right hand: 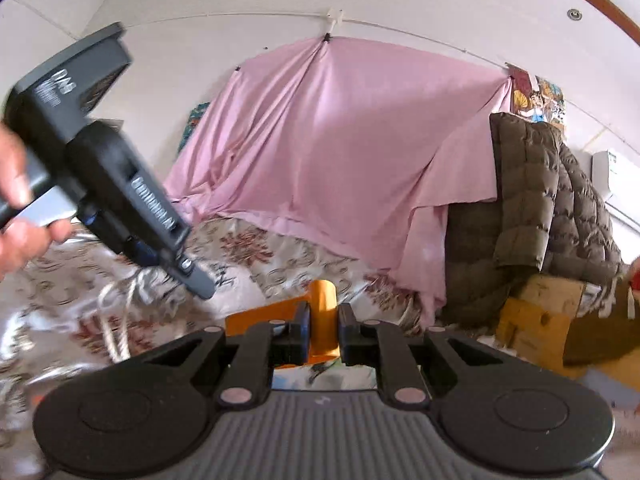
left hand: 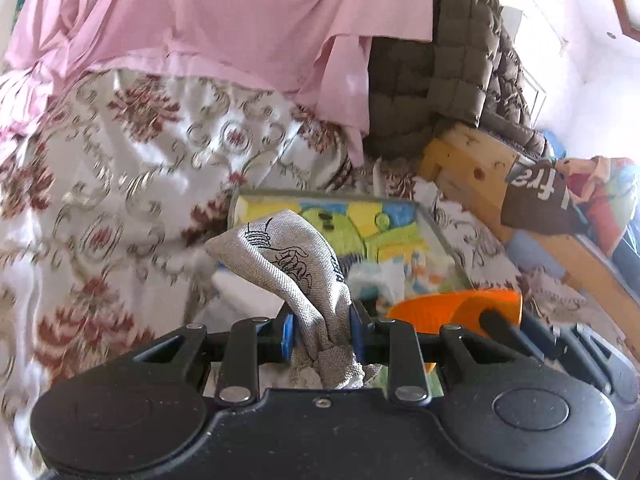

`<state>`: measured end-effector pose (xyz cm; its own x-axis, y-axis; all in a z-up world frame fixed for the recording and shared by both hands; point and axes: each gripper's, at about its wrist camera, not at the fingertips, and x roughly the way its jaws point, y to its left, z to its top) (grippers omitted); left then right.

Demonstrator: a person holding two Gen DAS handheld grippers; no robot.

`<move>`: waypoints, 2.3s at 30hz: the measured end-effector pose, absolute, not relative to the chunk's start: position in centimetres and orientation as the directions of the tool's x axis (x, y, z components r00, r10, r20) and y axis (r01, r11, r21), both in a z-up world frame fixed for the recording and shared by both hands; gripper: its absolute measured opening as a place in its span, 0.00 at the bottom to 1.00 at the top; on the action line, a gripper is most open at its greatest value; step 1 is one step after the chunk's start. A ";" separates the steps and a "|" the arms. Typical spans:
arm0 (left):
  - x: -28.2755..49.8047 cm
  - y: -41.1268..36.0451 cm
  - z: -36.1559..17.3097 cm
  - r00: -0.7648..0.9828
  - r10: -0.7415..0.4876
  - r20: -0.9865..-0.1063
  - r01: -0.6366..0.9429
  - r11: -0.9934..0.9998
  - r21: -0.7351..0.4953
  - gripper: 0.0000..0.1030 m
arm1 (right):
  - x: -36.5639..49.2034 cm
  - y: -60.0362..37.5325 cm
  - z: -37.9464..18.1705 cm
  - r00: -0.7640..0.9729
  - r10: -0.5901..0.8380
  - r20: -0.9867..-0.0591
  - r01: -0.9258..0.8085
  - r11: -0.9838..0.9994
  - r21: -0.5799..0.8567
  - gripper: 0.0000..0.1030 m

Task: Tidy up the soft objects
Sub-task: 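Lift the pouch and orange piece and carry them over the painted tray, then open left tool releasing the pouch while right tool releases the orange piece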

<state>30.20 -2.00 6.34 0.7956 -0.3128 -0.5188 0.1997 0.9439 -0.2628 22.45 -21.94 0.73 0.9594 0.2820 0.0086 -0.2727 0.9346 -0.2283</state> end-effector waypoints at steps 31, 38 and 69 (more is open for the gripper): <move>46.2 -9.6 -0.5 0.809 -0.237 -0.538 0.109 0.960 -0.259 0.31 | 37.8 -28.4 -2.4 0.947 0.122 -0.297 -0.053 0.971 0.232 0.26; 46.6 -9.2 -1.7 0.783 -0.216 -0.584 0.076 0.964 -0.253 0.35 | 38.0 -27.9 -2.4 0.945 0.121 -0.303 -0.057 0.976 0.211 0.32; 36.5 -8.0 5.3 0.919 -0.119 -0.376 0.016 0.964 -0.266 0.96 | 30.1 -29.1 3.5 0.989 0.001 -0.146 0.014 0.995 0.103 0.95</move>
<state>36.48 -7.99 5.33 0.9189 -0.1194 -0.3759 0.0163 0.9637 -0.2664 30.13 -29.06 3.51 0.9893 0.0007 -0.1456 0.0145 0.9946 0.1032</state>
